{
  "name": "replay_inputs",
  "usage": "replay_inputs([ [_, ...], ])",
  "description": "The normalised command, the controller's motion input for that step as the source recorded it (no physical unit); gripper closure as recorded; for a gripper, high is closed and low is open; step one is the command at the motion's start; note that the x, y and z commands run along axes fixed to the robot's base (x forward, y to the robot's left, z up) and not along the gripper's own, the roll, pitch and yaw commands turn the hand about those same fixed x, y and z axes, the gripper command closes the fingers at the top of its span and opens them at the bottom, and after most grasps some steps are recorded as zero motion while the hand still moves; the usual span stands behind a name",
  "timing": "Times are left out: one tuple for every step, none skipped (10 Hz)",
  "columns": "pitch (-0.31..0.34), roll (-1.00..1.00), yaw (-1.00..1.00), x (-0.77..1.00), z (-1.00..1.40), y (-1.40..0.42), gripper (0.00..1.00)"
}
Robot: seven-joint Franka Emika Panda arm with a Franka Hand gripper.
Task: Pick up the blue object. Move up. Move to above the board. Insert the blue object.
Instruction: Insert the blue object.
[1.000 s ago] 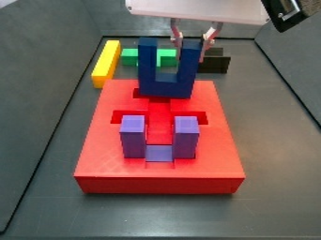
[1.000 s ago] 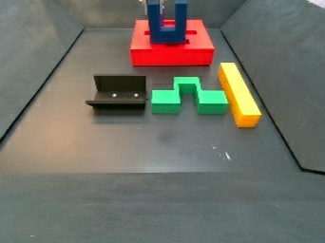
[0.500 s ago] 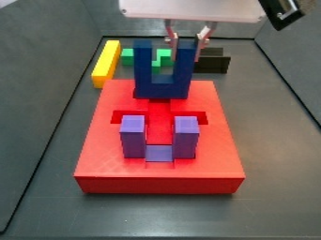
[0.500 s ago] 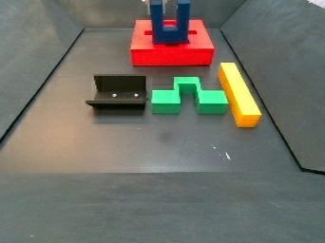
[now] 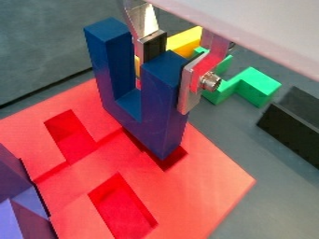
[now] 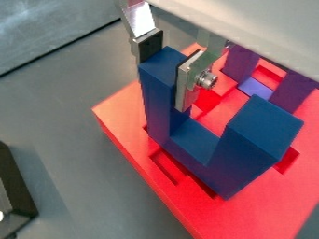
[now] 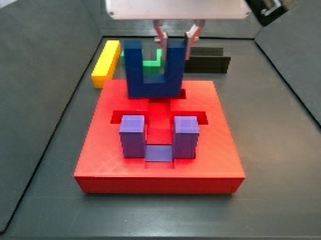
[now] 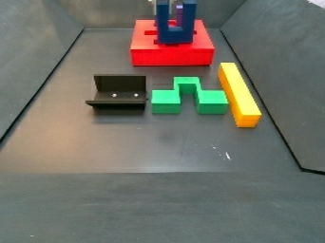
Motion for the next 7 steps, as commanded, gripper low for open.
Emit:
replay_inputs([
  [0.136, 0.04, -0.24, 0.47, 0.0, 0.0, 1.0],
  [0.12, 0.01, -0.1, 0.18, 0.0, 0.0, 1.0],
  [0.036, 0.02, -0.01, 0.0, -0.08, 0.0, 1.0],
  [0.02, 0.04, -0.02, 0.0, -0.16, 0.0, 1.0],
  [0.021, 0.08, -0.04, 0.0, -0.21, 0.0, 1.0],
  [0.001, 0.02, -0.19, -0.24, -0.17, 0.0, 1.0],
  [0.0, -0.04, -0.25, -0.2, -0.07, 0.0, 1.0],
])
